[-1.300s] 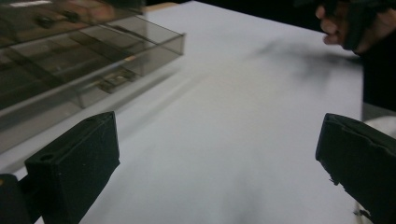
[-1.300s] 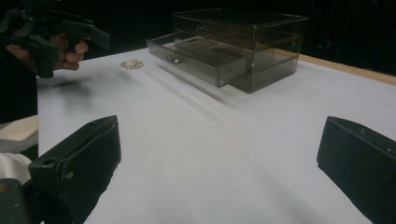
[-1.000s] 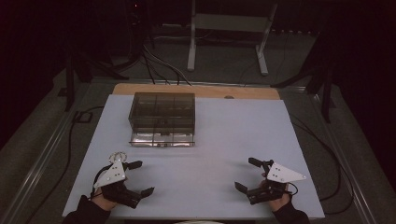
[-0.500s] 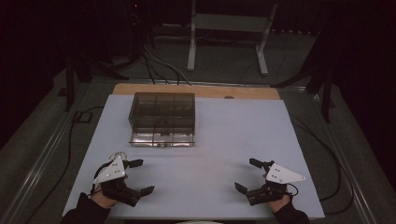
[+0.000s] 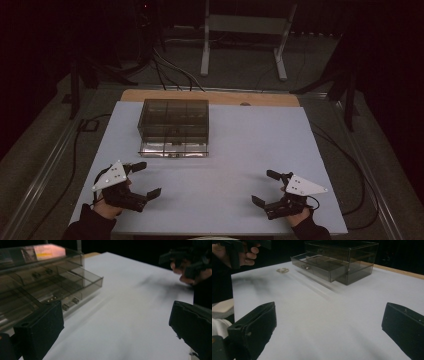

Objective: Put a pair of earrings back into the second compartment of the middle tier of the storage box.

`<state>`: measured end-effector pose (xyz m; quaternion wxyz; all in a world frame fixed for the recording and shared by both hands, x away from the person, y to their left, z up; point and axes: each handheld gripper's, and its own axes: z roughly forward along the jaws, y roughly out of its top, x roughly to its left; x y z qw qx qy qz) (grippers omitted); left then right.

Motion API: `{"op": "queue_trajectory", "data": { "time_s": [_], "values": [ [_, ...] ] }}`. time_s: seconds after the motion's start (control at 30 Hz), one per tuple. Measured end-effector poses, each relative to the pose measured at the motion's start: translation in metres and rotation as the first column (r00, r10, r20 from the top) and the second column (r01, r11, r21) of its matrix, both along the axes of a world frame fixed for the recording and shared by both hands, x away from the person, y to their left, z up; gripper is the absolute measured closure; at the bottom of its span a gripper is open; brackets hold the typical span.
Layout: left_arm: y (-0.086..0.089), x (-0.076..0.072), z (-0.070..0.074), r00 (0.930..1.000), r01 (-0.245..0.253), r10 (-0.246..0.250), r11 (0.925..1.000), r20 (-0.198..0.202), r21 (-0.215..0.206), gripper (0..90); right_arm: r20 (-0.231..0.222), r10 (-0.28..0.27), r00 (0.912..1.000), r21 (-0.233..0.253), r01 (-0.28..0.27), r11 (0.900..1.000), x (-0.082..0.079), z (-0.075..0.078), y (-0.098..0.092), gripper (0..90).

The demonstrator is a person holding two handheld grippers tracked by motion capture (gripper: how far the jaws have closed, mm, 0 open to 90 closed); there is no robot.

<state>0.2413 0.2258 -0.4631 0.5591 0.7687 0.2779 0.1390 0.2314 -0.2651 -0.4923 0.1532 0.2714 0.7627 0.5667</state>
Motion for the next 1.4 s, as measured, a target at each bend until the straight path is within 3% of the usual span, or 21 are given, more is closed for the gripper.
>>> {"op": "queue_trajectory", "data": {
  "time_s": [0.03, 0.1, 0.13, 0.17, 0.2, 0.23, 0.27, 0.37, 0.4, 0.5, 0.63, 0.7, 0.83, 0.9, 0.97, 1.0, 1.1, 1.23, 1.33, 1.37, 1.4],
  "values": [
    [0.0, 0.0, 0.0, 1.0, 0.0, 0.0, 1.0, 0.0, 0.0, 0.5, 0.0, -0.001, 1.0, -0.001, 0.001, 1.0, 0.0, 0.0, 0.0, 0.0],
    [0.003, 0.001, 0.003, 0.9994, -0.035, 0.034, 0.9994, 0.01, 0.006, 0.6, 0.001, -0.003, 1.0, 0.0, 0.003, 1.0, 0.0, 0.0, 0.0, 0.0],
    [0.007, 0.003, 0.005, 0.997, -0.075, 0.075, 0.9972, 0.022, 0.005, 0.6, -0.003, -0.003, 1.0, 0.003, 0.003, 1.0, 0.0, 0.0, 0.0, 0.0],
    [0.007, 0.003, 0.005, 0.997, -0.075, 0.075, 0.9972, 0.022, 0.005, 0.6, 0.003, -0.006, 1.0, -0.001, 0.006, 1.0, 0.0, 0.0, 0.0, 0.0],
    [0.012, 0.005, 0.006, 0.9925, -0.12, 0.12, 0.9927, 0.024, 0.01, 0.6, 0.006, -0.006, 1.0, -0.004, 0.006, 1.0, 0.0, 0.0, 0.0, 0.0],
    [0.012, 0.005, 0.006, 0.9925, -0.12, 0.12, 0.9927, 0.024, 0.01, 0.6, 0.008, -0.007, 0.9999, -0.005, 0.007, 1.0, 0.0, 0.0, 0.0, 0.0],
    [0.018, 0.006, 0.007, 0.9857, -0.167, 0.167, 0.9859, 0.022, -0.005, 0.6, 0.008, -0.01, 0.9999, -0.008, 0.011, 1.0, 0.0, 0.0, 0.0, 0.0],
    [0.024, 0.009, 0.007, 0.9811, -0.193, 0.193, 0.9811, 0.012, -0.017, 0.6, 0.013, -0.018, 0.9998, -0.005, 0.018, 1.0, 0.0, 0.0, 0.0, 0.0],
    [0.03, 0.012, 0.007, 0.975, -0.222, 0.222, 0.975, 0.005, -0.009, 0.6, 0.014, -0.02, 0.9997, -0.005, 0.02, 1.0, 0.0, 0.001, -0.001, 0.0],
    [0.035, 0.015, 0.005, 0.9722, -0.234, 0.234, 0.972, -0.01, -0.018, 0.6, 0.013, -0.023, 0.9997, -0.003, 0.023, 1.0, 0.001, 0.001, -0.002, 0.0],
    [0.044, 0.023, 0.001, 0.9517, -0.307, 0.307, 0.9516, -0.013, -0.015, 0.6, 0.009, -0.022, 0.9997, 0.002, 0.022, 1.0, 0.001, 0.0, -0.001, 0.0],
    [0.049, 0.026, -0.004, 0.9372, -0.349, 0.349, 0.9372, 0.003, -0.001, 0.7, 0.006, -0.021, 0.9998, 0.001, 0.021, 1.0, 0.001, 0.0, -0.001, 0.0],
    [0.06, 0.032, -0.012, 0.9162, -0.397, 0.395, 0.9177, -0.065, -0.014, 0.7, 0.009, -0.027, 0.9996, 0.003, 0.027, 1.0, 0.001, 0.0, -0.002, 0.0],
    [0.062, 0.033, -0.015, 0.91, -0.41, 0.411, 0.9117, -0.056, 0.022, 0.7, 0.003, -0.028, 0.9996, 0.009, 0.027, 1.0, 0.001, 0.0, -0.003, 0.0],
    [0.065, 0.035, -0.018, 0.9097, -0.407, 0.409, 0.9126, -0.073, 0.033, 0.7, 0.004, -0.028, 0.9996, 0.009, 0.028, 1.0, 0.001, 0.0, -0.003, 0.0],
    [0.066, 0.035, -0.019, 0.9059, -0.413, 0.415, 0.9099, -0.084, 0.043, 0.7, 0.004, -0.027, 0.9996, 0.006, 0.027, 1.0, 0.001, 0.0, -0.003, 0.0],
    [0.07, 0.035, -0.025, 0.8906, -0.439, 0.445, 0.8955, -0.096, 0.072, 6.9, 0.001, -0.025, 0.9997, 0.003, 0.025, 1.0, 0.001, 0.0, -0.003, 0.0],
    [0.072, 0.036, -0.03, 0.8717, -0.466, 0.477, 0.878, -0.113, 0.112, 7.2, 0.002, -0.021, 0.9998, 0.001, 0.021, 1.0, 0.001, -0.001, -0.003, 0.0],
    [0.074, 0.036, -0.031, 0.8636, -0.471, 0.486, 0.8724, -0.133, 0.131, 11.2, 0.01, -0.022, 0.9997, 0.002, 0.022, 1.0, 0.0, 0.0, -0.002, 0.0],
    [0.075, 0.037, -0.032, 0.8585, -0.475, 0.494, 0.8678, -0.139, 0.145, 11.6, 0.011, -0.021, 0.9997, 0.0, 0.021, 1.0, 0.0, 0.0, -0.002, 0.0],
    [0.075, 0.036, -0.032, 0.849, -0.489, 0.51, 0.8579, -0.14, 0.159, 14.0, 0.011, -0.02, 0.9997, -0.002, 0.02, 1.0, 0.0, 0.0, -0.002, 0.0]
  ]
}}
